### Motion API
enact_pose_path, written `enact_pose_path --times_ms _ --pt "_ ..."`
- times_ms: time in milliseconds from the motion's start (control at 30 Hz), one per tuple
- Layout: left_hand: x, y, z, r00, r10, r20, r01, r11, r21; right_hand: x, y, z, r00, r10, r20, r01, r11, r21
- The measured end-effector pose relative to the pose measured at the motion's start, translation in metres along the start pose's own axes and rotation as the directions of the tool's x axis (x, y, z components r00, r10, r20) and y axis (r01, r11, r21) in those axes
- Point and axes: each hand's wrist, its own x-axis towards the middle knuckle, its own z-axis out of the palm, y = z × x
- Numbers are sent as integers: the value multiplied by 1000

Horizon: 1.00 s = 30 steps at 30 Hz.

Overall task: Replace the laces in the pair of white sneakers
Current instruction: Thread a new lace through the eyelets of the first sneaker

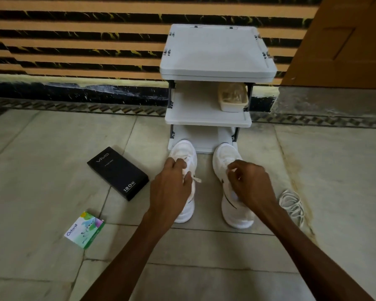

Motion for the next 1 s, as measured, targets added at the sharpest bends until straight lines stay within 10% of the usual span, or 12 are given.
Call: enact_pose_path --times_ms 200,433,1000 --pt "-3 51 11 990 68 -120 -54 992 113 2 51 -10 983 136 121 -112 975 -190" --pt "11 74 65 982 85 171 -94 994 48 9 65 3 980 64 189 -32 985 -167" --pt "-67 61 61 962 109 251 -91 993 -81 -93 60 3 991 -43 124 25 989 147"
